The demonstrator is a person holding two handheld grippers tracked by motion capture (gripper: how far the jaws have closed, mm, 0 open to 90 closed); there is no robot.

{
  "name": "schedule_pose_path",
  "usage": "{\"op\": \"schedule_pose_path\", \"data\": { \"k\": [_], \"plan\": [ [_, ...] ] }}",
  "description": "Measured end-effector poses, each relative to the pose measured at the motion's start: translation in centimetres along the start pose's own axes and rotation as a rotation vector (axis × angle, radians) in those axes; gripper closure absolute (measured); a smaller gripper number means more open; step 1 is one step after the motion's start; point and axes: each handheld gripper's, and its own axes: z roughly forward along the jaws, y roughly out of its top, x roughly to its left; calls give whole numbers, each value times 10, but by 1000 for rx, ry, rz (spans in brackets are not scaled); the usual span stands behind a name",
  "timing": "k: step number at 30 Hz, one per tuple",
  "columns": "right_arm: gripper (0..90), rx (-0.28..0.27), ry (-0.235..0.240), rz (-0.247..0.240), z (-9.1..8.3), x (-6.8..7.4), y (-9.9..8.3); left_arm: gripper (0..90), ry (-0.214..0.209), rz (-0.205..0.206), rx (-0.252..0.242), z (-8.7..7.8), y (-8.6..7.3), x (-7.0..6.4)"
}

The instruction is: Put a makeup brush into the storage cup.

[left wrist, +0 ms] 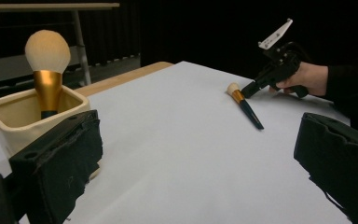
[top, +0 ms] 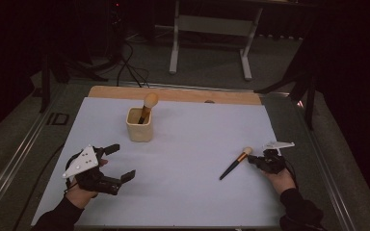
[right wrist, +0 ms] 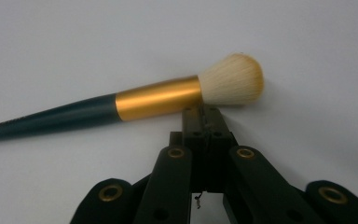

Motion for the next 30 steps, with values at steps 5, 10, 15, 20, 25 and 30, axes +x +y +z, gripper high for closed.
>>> {"op": "schedule_pose_path", "data": {
  "k": [5,10,15,20,25,30],
  "plan": [
    [900,-8,21,-7,2,6,4,15,-1,0,0,0,0,0],
    [900,-21,45,-8,3,13,6,15,-4,0,0,0,0,0],
    [900,1,34,-20,10,16,8,15,-3,1,2,0,0,0],
    [900,-21,36,-15,15,20,16,15,-2,-2,0,0,0,0],
    [900,-69,74,-15,14,30,29,15,-2,-4,-1,0,0,0],
    [900,-74,133,-35,18,50,34,15,0,0,0,-2,0,1]
  ]
}}
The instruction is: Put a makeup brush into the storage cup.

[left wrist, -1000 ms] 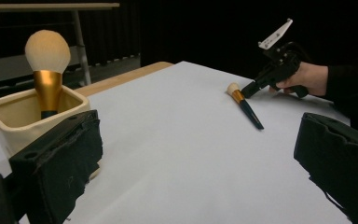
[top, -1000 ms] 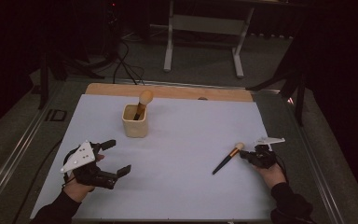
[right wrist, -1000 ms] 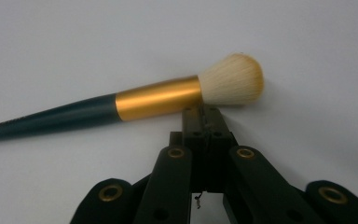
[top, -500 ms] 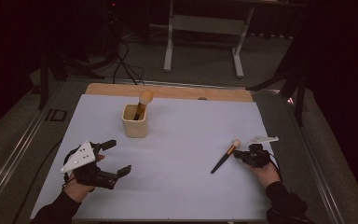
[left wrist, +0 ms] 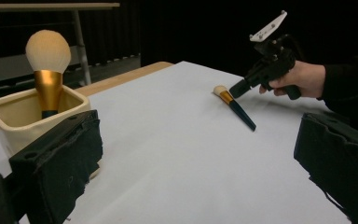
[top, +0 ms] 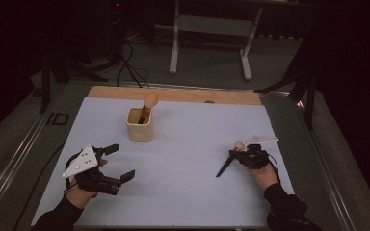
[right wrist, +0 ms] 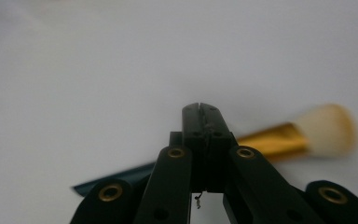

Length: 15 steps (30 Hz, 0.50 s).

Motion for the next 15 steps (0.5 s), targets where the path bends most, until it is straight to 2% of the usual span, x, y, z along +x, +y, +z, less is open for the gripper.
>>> {"op": "schedule_pose_path", "data": {
  "k": [6,12,15],
  "plan": [
    [900,14,68,-12,8,20,-2,15,0,-1,3,1,0,1],
    [900,56,98,-58,14,36,-6,15,1,-2,2,1,0,0],
    [900,57,104,-59,14,38,-7,15,1,-2,0,0,0,1]
  ]
}}
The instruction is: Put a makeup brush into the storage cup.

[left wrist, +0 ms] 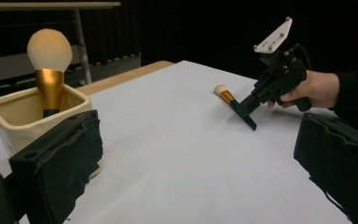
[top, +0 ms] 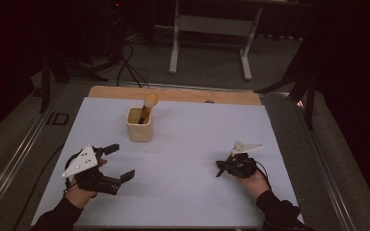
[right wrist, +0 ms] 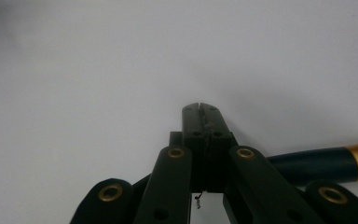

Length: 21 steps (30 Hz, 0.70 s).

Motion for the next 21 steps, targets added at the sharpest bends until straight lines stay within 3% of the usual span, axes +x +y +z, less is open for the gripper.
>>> {"op": "schedule_pose_path", "data": {
  "k": [15,21],
  "plan": [
    [900,50,-13,-9,-1,-3,-9,15,-3,-1,4,1,0,0],
    [900,58,-21,-7,-9,-6,-13,15,-4,-3,3,1,-1,1]
  ]
}}
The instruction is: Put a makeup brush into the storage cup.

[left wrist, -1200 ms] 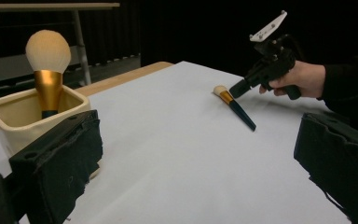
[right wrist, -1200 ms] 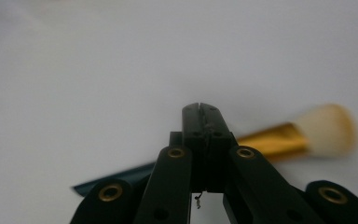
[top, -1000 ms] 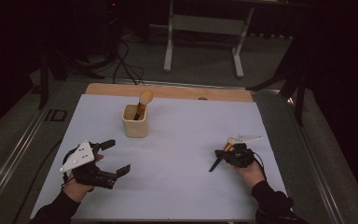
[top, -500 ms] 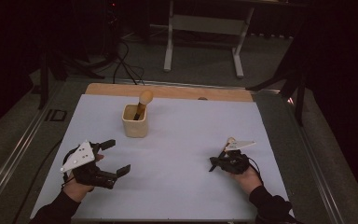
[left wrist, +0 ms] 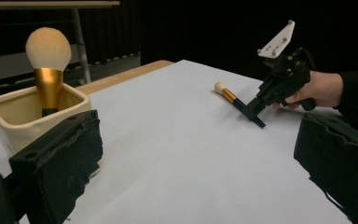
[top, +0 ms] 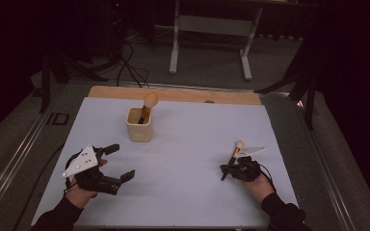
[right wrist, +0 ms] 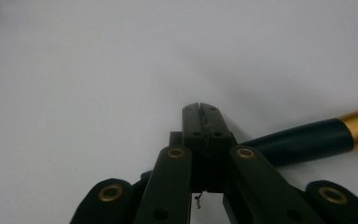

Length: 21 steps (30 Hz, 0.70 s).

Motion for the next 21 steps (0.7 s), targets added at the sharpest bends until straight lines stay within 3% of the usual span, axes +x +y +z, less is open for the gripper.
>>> {"op": "schedule_pose_path", "data": {
  "k": [16,21],
  "plan": [
    [900,4,-52,35,-21,-13,-20,15,-2,2,3,1,0,0],
    [900,-39,-64,57,-29,-16,-23,15,0,2,4,1,0,0]
  ]
}}
